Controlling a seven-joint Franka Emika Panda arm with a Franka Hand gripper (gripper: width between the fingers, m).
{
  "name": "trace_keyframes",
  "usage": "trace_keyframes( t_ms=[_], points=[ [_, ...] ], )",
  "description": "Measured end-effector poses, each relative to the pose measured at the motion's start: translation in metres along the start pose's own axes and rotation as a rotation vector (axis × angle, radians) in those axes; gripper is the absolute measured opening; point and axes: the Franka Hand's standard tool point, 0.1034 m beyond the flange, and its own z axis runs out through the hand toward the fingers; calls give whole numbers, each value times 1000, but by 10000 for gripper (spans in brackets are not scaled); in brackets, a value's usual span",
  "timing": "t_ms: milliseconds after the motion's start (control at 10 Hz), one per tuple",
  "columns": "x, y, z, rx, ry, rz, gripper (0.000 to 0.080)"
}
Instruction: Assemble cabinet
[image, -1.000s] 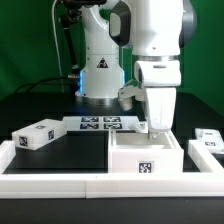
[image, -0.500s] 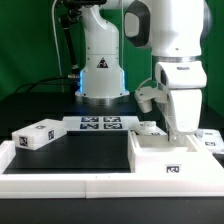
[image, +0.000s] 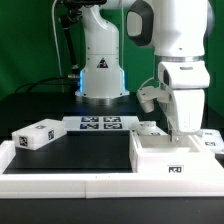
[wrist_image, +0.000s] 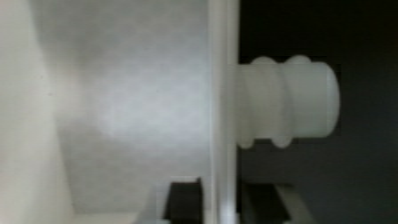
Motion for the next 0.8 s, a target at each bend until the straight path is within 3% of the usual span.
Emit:
trace_keyframes(
  t_ms=[100,200,300,500,600,700,800],
  points=[
    [0,2,-3,-6,0,1,221],
    [0,4,-7,-13,1,3,357],
    [-1,4,-13,-23,1,17,357],
    [-4,-9,-27,-34,-3,76,674],
    [-3,-18,-33,-39,-4,145,674],
    [4,-29,-39,-54,3,223,776],
    [11,-41,-41,-50,1,268,793]
  ],
)
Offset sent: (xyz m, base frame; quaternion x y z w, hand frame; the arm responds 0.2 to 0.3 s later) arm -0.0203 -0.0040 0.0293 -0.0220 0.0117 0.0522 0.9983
